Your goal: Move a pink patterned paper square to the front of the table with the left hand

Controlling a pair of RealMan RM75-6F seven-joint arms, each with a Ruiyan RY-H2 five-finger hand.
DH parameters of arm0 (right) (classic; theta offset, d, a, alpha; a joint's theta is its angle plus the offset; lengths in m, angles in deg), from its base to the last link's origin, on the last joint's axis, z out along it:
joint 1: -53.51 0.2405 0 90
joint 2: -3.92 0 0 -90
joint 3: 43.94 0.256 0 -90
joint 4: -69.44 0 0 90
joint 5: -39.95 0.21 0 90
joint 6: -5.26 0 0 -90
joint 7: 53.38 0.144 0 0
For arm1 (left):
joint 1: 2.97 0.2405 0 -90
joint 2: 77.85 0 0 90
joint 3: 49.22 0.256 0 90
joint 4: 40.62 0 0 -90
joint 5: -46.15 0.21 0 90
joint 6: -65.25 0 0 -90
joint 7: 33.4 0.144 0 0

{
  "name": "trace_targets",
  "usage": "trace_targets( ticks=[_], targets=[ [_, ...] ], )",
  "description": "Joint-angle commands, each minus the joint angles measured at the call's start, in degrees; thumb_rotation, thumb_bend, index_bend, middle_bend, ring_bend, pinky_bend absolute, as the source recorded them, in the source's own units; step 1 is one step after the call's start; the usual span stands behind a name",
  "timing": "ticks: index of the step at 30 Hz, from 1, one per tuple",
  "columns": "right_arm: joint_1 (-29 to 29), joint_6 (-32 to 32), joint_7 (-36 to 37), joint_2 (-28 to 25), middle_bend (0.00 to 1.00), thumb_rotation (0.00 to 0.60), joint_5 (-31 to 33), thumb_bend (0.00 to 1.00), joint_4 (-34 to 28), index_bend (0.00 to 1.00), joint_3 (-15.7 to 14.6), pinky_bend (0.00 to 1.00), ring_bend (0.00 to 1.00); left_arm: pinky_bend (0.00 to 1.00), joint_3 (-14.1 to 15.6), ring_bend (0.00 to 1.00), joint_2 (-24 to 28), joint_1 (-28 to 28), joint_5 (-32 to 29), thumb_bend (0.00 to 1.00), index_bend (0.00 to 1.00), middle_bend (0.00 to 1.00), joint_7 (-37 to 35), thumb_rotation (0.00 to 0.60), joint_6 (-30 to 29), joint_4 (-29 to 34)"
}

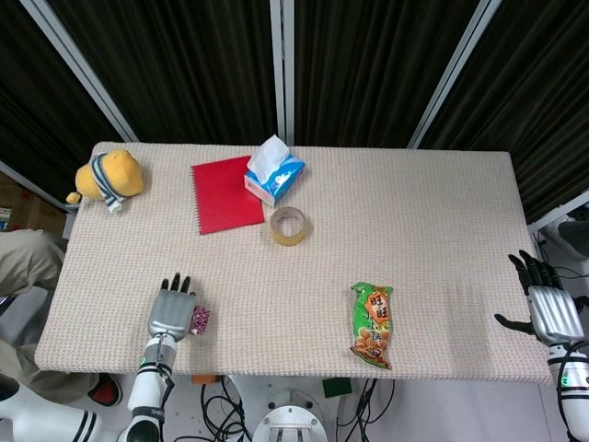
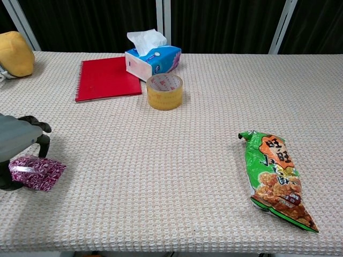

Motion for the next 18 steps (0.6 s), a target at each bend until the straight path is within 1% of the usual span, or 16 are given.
trace_targets(
  ticks=[1, 9, 18],
  targets=[
    [0.02, 0.06, -0.02, 0.0, 0.0, 0.6, -0.03, 0.23, 0.0, 0.0, -0.03, 0.0, 0.0, 0.15, -0.01, 0.0, -0.12, -0.03, -0.33, 0.24, 0.35, 0.08, 0.02, 0.6, -0.23, 0.09],
    [0.05, 0.19, -0.12, -0.07, 0.0, 0.6, 0.1, 0.23, -0.04, 0.0, -0.02, 0.0, 0.0, 0.15, 0.24, 0.0, -0.11, -0.17, -0.8, 0.24, 0.29, 0.08, 0.07, 0.6, -0.61, 0.62],
    [0.07, 0.23, -0.38, -0.23, 0.0, 0.6, 0.21, 0.23, -0.29, 0.0, 0.01, 0.0, 0.0, 0.15, 0.52, 0.0, -0.02, -0.32, -1.21, 0.24, 0.29, 0.07, 0.17, 0.6, -1.09, 1.16]
  ],
)
